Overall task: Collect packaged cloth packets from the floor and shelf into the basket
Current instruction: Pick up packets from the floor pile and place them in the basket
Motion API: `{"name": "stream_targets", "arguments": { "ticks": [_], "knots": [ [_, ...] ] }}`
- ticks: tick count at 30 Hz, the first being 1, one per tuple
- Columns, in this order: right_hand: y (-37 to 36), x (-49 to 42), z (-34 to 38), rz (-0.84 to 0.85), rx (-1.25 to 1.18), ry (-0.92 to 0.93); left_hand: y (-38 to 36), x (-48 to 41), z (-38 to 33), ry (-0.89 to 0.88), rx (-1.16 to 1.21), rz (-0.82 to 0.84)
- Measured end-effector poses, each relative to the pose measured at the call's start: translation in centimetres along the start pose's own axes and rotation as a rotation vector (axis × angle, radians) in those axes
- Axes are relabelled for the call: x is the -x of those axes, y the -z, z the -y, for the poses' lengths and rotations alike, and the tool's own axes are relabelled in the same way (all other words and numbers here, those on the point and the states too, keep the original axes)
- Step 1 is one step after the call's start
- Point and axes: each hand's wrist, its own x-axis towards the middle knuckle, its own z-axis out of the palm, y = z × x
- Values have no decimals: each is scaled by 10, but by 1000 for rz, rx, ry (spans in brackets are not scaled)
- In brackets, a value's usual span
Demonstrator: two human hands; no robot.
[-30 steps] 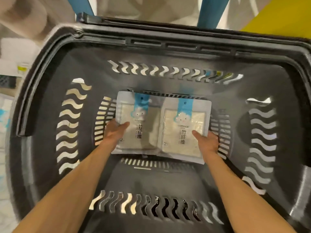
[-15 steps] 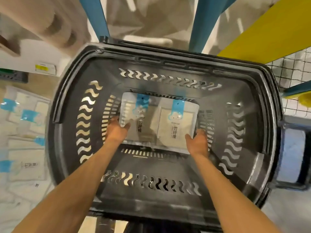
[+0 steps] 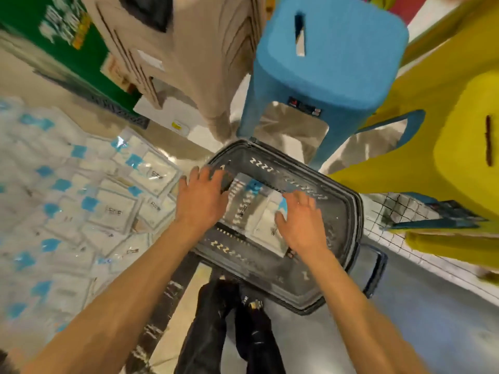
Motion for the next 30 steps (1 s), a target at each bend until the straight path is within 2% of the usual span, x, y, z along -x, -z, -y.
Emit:
{"name": "stream_targets", "arguments": {
  "ticks": [6, 12, 23, 30],
  "knots": [
    [72, 29, 67, -37, 204, 254, 75, 70, 55, 218, 31, -130],
    [94, 49, 149, -99, 280, 451, 110, 145, 112, 424, 62, -213],
    [70, 81, 288, -8, 409, 738, 102, 285, 206, 802, 163, -127],
    [26, 89, 372, 72, 482, 813, 80, 330, 272, 945, 225, -108]
  ]
}}
